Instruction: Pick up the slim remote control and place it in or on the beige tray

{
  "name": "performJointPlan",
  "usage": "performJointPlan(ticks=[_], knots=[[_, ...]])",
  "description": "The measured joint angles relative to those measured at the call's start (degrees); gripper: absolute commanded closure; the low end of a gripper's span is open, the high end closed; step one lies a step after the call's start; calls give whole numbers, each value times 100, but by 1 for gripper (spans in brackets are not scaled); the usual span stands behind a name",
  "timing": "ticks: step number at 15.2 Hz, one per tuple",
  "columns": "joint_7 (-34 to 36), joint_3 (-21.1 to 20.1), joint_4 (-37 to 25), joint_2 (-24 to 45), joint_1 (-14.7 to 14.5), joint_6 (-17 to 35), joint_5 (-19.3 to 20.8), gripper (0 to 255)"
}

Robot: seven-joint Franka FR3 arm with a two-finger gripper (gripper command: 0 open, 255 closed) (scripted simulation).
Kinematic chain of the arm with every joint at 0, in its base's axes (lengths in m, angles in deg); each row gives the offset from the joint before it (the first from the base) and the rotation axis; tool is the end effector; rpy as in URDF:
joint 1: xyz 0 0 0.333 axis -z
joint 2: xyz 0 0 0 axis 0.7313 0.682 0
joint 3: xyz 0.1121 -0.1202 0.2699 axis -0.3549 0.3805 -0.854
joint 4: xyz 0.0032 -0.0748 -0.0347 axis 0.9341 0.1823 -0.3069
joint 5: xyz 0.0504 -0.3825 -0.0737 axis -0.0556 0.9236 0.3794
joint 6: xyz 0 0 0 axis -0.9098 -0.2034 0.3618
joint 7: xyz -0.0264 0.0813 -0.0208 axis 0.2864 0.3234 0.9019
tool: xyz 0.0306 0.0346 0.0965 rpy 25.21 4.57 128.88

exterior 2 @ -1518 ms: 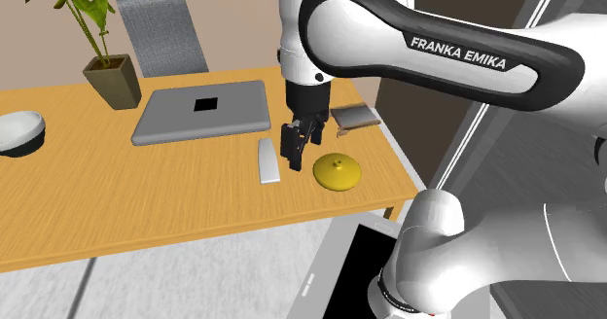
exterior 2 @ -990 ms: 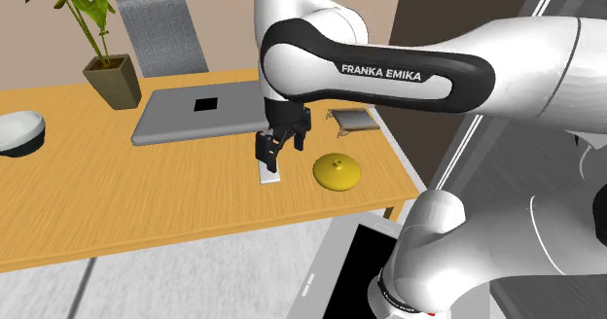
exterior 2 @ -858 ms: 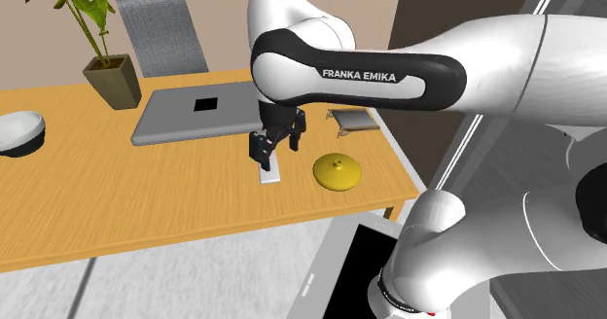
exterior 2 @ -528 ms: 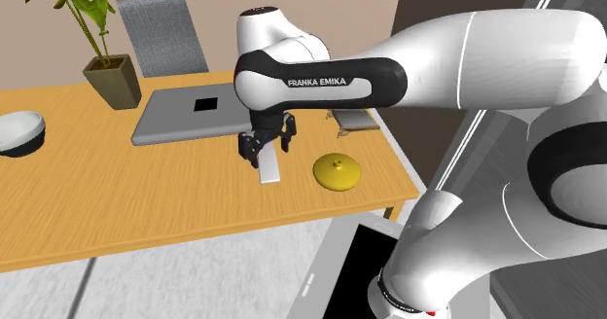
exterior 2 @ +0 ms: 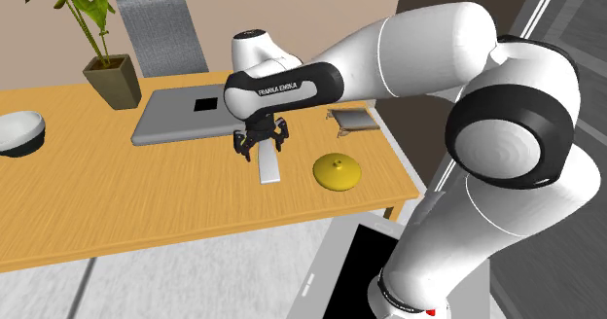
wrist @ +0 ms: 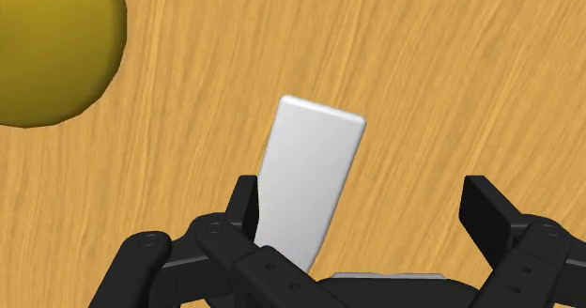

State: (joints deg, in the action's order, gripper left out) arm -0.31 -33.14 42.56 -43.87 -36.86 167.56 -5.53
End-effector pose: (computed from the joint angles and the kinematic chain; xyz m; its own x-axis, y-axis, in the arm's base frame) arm 0.4647 -0.1074 0.4475 0.8078 -0.5885 -0.0337 -0.5894 -0.8073 -0.0301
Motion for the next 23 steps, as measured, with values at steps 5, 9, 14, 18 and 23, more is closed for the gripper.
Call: performJointPlan(ticks=[5,9,14,18,23], knots=[[573,112,-353,874,198,547,89,0],[977,252,-637,1568,344,965,135,0],[1053,287,-622,1889,380,1308,118,0],[1039,286,-535,2032,385,1537,98,0],[1038,285,-533,2058,386,1567,94,0]])
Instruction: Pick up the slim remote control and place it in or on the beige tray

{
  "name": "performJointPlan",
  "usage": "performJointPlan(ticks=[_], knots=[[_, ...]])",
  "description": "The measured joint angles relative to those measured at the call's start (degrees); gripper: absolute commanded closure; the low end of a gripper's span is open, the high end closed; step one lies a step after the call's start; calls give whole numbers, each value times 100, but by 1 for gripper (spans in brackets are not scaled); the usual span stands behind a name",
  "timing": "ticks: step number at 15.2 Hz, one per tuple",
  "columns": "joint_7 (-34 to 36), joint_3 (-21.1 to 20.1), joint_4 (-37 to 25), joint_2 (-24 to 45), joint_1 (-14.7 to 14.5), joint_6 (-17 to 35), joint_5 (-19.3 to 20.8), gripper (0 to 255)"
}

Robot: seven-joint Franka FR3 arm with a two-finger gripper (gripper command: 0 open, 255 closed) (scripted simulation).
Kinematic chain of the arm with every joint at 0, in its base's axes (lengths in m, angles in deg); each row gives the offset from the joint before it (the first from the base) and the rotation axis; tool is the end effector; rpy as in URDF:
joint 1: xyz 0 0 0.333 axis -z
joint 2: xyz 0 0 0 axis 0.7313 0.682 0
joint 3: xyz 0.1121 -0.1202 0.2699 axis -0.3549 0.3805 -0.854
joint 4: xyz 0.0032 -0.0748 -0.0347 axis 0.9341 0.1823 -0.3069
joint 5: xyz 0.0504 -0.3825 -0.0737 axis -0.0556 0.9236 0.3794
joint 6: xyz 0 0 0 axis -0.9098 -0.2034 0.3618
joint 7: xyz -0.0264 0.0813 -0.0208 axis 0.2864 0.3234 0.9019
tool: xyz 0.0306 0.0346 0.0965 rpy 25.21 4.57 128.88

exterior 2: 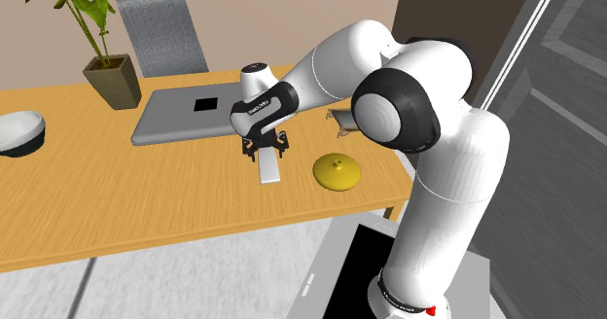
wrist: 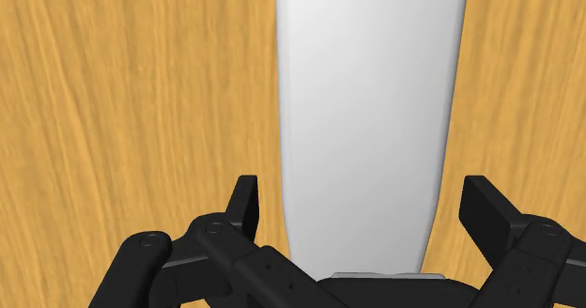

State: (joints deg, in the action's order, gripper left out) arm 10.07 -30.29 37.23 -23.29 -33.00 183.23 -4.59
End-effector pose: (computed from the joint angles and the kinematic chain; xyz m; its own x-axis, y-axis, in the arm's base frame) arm 0.5187 -0.1865 0.3275 0.6017 -0.7987 -0.0081 -0.7986 -0.6018 0.0078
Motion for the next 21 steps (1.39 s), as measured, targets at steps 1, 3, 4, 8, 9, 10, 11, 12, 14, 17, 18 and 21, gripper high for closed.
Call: performJointPlan(ticks=[1,3,4,8,9,10,11,12,14,17,18,21], knots=[[0,0,0,0,0,0,0,255],[0,0,-1,0,0,-1,0,255],[0,0,-1,0,0,-1,0,255],[0,0,-1,0,0,-2,-1,255],[0,0,-1,0,0,-2,-1,255],[0,0,-1,0,0,-2,-1,255],[0,0,0,0,0,-1,-1,255],[-2,1,-4,-23,1,-30,3,255],[5,4,-52,-81,0,-144,12,255],[26,2,-113,-217,-8,-338,32,255],[23,4,-151,-247,-6,-407,35,255],[39,4,-257,-380,-11,-643,53,255]])
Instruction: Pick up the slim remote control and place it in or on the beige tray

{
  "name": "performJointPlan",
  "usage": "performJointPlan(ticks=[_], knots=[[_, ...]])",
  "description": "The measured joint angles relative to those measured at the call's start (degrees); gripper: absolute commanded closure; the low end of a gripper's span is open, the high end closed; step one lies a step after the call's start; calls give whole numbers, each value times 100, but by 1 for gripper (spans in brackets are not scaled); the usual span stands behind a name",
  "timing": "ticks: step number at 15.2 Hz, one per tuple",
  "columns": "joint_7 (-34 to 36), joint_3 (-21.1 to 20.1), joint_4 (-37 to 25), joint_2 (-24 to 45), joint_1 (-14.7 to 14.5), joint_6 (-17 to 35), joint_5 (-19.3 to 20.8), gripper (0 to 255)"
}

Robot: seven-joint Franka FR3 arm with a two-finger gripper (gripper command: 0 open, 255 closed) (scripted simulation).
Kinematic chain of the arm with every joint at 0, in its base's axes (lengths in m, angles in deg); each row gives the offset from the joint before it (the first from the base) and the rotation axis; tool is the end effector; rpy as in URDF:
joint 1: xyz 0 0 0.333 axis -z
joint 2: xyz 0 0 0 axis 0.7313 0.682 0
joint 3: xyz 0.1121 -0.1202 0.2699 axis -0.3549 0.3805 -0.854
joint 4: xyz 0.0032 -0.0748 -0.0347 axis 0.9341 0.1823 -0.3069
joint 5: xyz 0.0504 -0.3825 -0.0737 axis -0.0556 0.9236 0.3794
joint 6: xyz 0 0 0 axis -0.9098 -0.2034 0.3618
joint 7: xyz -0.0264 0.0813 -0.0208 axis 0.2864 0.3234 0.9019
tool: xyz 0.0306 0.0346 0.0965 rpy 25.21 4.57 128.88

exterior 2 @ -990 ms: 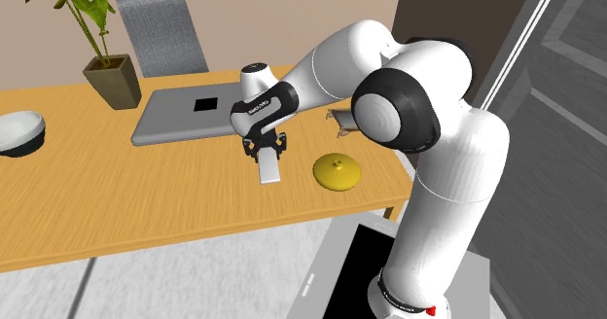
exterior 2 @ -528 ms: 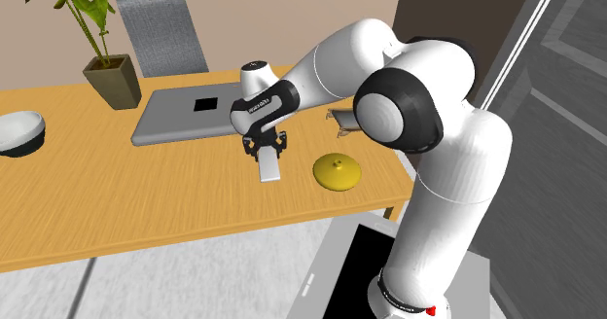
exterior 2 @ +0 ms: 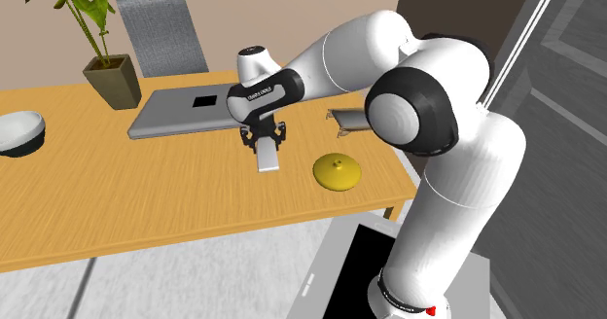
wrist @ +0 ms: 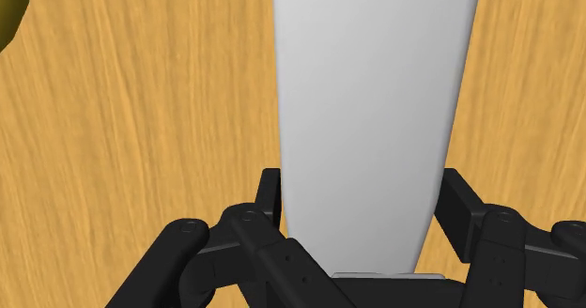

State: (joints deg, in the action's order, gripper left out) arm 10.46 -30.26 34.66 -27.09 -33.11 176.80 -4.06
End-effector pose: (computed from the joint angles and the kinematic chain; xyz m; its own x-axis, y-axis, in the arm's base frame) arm 0.5186 -0.1857 0.3737 0.6023 -0.7982 -0.0095 -0.7982 -0.6024 0.0083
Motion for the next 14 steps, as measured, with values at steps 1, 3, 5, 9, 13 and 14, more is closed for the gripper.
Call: performJointPlan(ticks=[1,3,5,9,13,14], knots=[[9,-1,-38,-44,-3,-81,7,255],[16,-2,-74,-131,-4,-203,18,255],[13,4,-180,-191,0,-372,26,255],[20,5,-370,-291,0,-661,38,255],[31,0,-563,-394,-4,-954,49,255],[-18,25,-602,-417,21,-1017,52,255]])
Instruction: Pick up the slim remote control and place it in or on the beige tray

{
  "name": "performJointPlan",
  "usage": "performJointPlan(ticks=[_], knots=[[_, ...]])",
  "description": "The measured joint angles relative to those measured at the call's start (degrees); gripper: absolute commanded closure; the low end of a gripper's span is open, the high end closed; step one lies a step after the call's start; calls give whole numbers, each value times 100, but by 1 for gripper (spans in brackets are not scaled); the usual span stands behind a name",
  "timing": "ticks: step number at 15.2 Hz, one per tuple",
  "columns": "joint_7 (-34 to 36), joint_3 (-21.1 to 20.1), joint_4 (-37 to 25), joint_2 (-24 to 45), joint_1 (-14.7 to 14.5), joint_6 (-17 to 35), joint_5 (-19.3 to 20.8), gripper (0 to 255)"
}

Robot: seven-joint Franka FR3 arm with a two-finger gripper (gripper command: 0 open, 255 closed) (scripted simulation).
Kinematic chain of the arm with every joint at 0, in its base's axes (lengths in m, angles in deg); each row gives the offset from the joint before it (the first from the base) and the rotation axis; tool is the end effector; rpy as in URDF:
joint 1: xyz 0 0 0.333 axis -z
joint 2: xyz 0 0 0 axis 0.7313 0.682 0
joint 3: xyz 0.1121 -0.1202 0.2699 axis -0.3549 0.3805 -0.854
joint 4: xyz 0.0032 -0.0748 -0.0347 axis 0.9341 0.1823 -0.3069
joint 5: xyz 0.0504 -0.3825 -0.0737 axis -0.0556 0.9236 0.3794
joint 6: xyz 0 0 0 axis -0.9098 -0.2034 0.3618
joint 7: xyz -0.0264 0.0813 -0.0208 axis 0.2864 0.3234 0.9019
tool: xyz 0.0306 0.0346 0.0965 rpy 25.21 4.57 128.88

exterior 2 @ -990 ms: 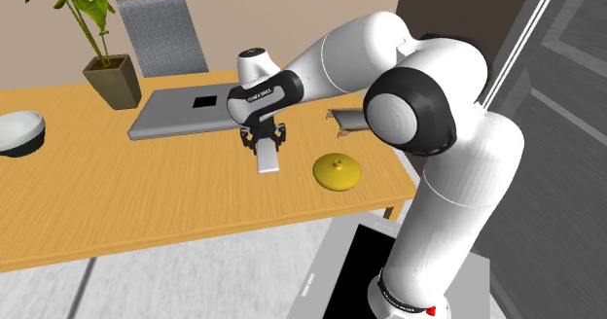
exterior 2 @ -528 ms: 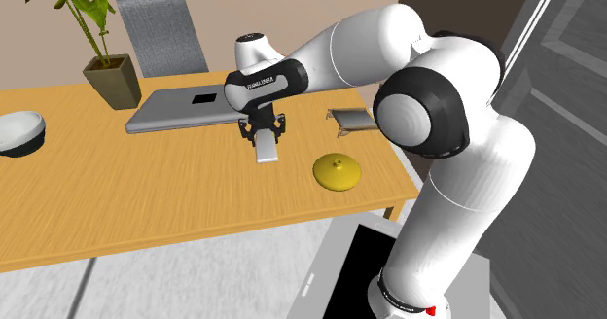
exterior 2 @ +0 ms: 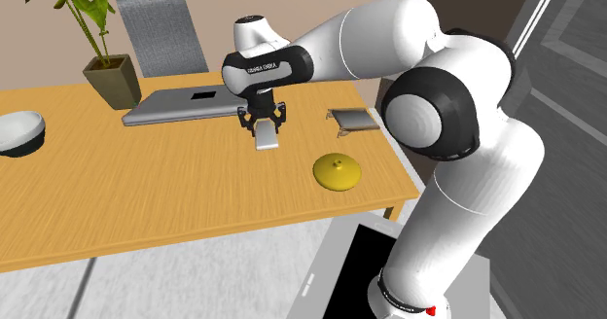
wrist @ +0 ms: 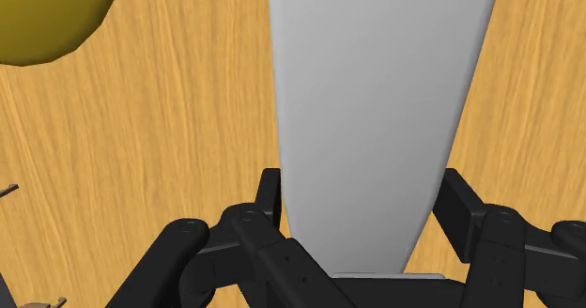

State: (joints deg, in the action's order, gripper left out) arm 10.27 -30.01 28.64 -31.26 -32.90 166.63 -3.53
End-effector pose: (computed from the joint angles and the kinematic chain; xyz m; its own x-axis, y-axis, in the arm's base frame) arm 0.5168 -0.1907 0.4464 0.6024 -0.7981 -0.0095 -0.7981 -0.6025 0.0085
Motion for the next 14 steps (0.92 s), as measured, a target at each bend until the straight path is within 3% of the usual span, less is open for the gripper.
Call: performJointPlan(ticks=[14], knots=[[-1834,960,82,-101,911,0,53,255]])
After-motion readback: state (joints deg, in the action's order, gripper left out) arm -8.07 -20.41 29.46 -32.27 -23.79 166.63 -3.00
